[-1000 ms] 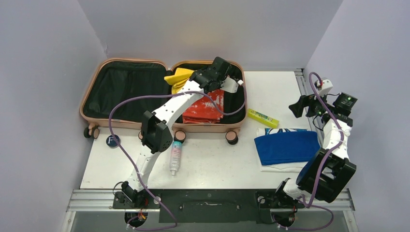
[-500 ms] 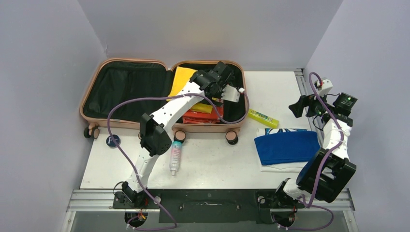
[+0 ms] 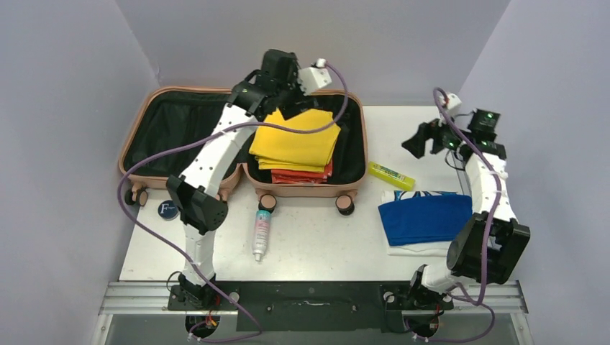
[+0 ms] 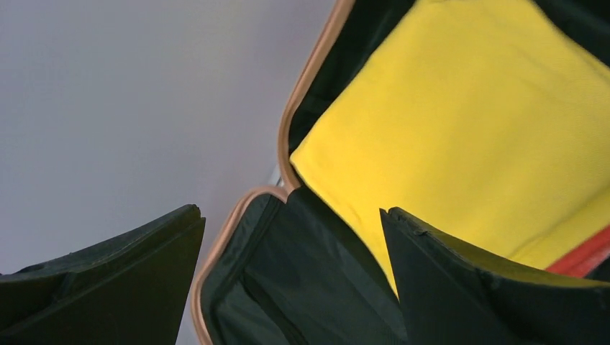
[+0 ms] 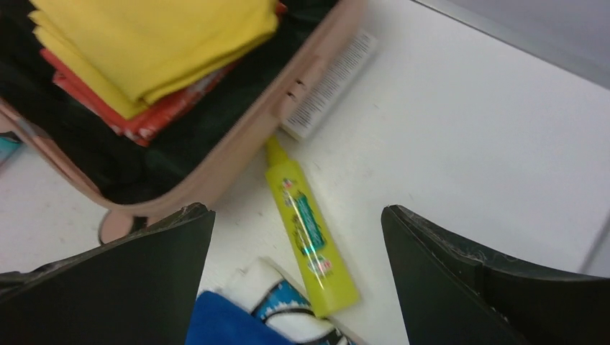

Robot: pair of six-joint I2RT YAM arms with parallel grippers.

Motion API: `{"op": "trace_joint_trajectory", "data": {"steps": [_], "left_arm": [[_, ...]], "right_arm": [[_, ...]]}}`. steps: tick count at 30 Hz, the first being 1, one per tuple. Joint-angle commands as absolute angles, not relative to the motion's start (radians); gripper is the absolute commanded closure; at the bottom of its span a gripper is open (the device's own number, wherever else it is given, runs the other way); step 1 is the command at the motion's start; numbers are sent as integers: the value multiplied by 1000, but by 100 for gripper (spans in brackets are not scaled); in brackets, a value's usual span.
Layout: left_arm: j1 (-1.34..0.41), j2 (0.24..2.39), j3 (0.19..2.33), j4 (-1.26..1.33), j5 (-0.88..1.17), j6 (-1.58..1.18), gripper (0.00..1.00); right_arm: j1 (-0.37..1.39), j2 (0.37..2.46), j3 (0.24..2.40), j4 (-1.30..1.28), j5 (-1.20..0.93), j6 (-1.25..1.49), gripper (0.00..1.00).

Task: Pack the luggage
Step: Place the clothes in the luggage.

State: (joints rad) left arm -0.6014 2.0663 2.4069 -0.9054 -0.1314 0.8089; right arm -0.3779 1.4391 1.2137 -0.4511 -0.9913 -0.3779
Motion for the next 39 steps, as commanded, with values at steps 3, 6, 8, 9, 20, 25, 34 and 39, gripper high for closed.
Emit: {"op": "trace_joint_trajectory", "data": {"steps": [3, 6, 8, 9, 20, 25, 34, 39], "left_arm": [[-476, 2018, 2273, -761, -168, 545, 11], [-424, 2009, 2207, -782, -123, 459, 19], [-402, 1965, 2099, -724, -106, 433, 21], [-399, 1931, 2026, -676, -109, 430, 22], [-434, 1754, 1511, -354, -221, 505, 25], [-434, 1779, 1451, -316, -247, 507, 25], [-446, 1834, 1412, -346, -183, 463, 27], [-448, 1842, 1391, -388, -91, 413, 28]], "right_arm": [[-68, 1569, 1411, -430, -985, -207, 10], [40, 1663, 1470, -300, -977, -13, 10], [82, 1747, 1496, -195, -961, 134, 10], [97, 1777, 1500, -143, -942, 214, 10], [192, 2007, 1603, -11, -733, 592, 8], [235, 2122, 1694, -73, -699, 615, 8], [245, 2211, 1723, -39, -737, 684, 13], [249, 2217, 1730, 5, -780, 713, 16]]}}
